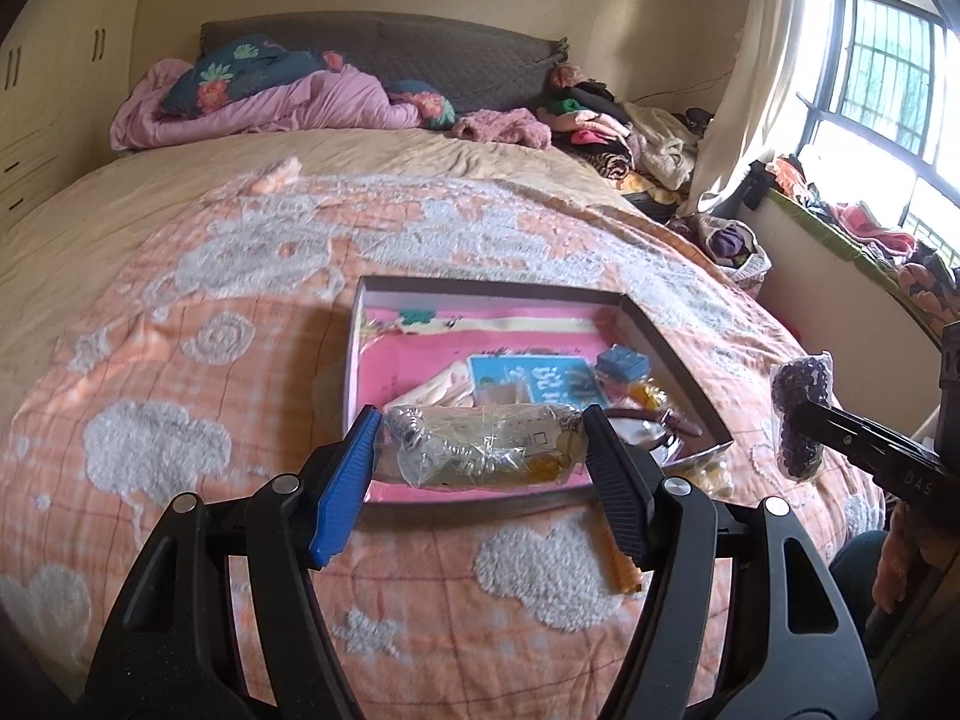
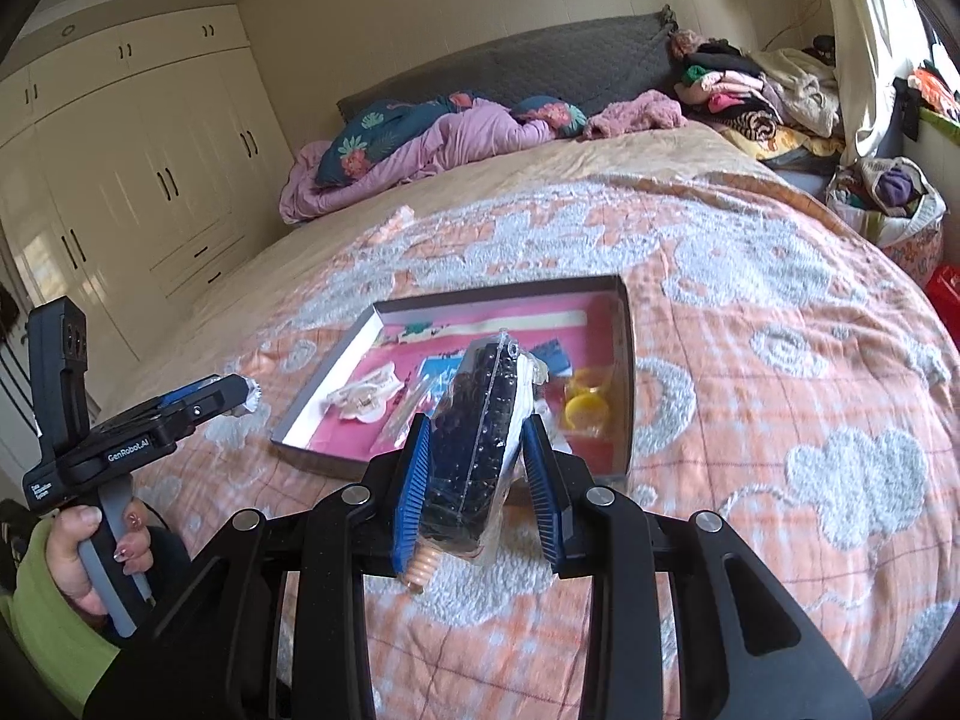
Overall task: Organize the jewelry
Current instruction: 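Carry the clear bag into the box with left tool while right tool drops the brush there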
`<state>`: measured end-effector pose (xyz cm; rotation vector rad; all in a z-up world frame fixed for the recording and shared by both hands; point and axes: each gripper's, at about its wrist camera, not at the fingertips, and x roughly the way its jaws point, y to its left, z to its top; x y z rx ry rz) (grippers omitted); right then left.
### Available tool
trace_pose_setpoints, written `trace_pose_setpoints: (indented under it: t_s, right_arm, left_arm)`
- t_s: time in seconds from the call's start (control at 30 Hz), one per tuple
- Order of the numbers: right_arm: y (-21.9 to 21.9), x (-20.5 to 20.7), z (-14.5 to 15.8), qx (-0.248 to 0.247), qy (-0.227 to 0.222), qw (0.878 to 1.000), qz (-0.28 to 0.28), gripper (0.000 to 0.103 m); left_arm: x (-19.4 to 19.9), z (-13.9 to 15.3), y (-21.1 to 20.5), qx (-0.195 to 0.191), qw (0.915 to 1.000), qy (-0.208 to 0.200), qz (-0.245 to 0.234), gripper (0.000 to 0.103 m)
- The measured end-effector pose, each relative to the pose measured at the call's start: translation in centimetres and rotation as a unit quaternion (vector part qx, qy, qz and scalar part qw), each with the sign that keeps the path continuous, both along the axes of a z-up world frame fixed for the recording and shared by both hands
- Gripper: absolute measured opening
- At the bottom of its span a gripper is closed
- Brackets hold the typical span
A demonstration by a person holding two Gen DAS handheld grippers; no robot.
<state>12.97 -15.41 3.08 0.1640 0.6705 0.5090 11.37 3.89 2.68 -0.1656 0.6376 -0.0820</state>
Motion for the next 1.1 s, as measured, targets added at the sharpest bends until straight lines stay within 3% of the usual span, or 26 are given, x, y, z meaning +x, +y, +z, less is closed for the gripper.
trace_pose_setpoints:
  t_s: [0.67, 0.9, 1.1]
  right_arm:
    - [-0.4, 1.2, 3.6, -0.001, -0.047, 0.999, -0.011, 0.03]
    - [-0.5, 2.4, 4.0, -0.009, -0.054, 0.998, -0.02, 0.03]
    - [-0.3, 4.3, 2.5, -0.018, -0.034, 0.999, -0.024, 0.03]
  left_arm:
    - [2.7, 3.0, -2.9, 0.009, 0.9985, -0.037, -0.039, 0.059]
    - [4.3, 2.6, -4.0, 0.011, 0.9982, -0.031, -0.051, 0.059]
    - [5.9, 0.9, -4.5, 0.013, 0.9983, -0.009, -0.055, 0.059]
